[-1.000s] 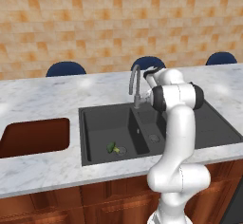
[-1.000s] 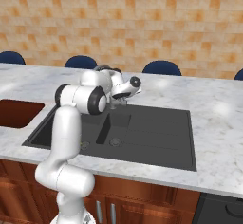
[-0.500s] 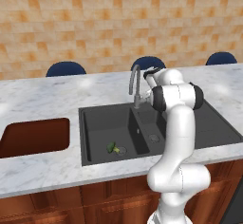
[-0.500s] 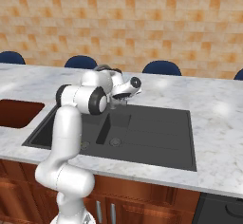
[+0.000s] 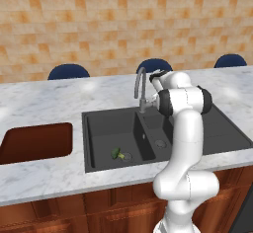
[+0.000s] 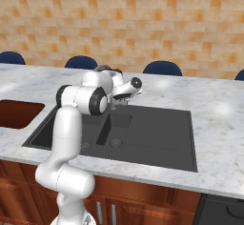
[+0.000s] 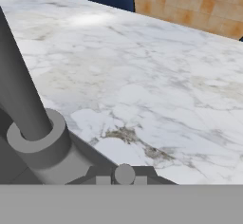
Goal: Pick up all produce items and place them in the sink. Turn on the sink faucet to wash them. Then turn the sink off and put them in the tray.
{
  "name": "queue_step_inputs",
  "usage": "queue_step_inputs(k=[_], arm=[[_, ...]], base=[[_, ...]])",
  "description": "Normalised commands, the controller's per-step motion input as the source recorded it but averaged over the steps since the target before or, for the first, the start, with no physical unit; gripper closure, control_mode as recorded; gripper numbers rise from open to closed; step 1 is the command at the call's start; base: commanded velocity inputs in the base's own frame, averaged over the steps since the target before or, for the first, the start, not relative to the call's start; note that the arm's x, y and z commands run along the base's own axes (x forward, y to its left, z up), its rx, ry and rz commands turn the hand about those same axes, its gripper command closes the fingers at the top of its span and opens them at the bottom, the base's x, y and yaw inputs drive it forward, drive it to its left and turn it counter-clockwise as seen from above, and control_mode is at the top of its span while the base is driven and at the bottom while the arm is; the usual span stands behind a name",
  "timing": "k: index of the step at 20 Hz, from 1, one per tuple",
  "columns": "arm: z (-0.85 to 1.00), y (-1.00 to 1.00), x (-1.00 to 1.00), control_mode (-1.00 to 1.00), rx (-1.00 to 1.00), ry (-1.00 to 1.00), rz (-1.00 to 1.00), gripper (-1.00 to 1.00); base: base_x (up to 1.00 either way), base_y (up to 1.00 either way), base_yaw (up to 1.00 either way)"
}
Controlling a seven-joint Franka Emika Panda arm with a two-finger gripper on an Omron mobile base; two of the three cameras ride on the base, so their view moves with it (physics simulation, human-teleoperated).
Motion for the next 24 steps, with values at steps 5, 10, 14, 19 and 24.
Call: queue_step_inputs(k=[5, 10, 14, 19, 24], arm=[[0.0, 0.0, 0.0, -1.0, 0.0, 0.0, 0.0, 1.0], [0.0, -0.09, 0.0, -1.0, 0.01, 0.0, 0.0, 1.0], [0.0, -0.24, 0.0, -1.0, 0.05, 0.01, -0.02, 1.0], [-0.01, -0.27, 0.0, -1.0, 0.04, 0.05, -0.06, 1.0], [-0.18, -0.2, 0.0, -1.0, 0.01, 0.1, -0.06, 1.0]], base=[[0.0, 0.0, 0.0], [0.0, 0.0, 0.0], [0.0, 0.0, 0.0], [0.0, 0.0, 0.0], [0.0, 0.0, 0.0]])
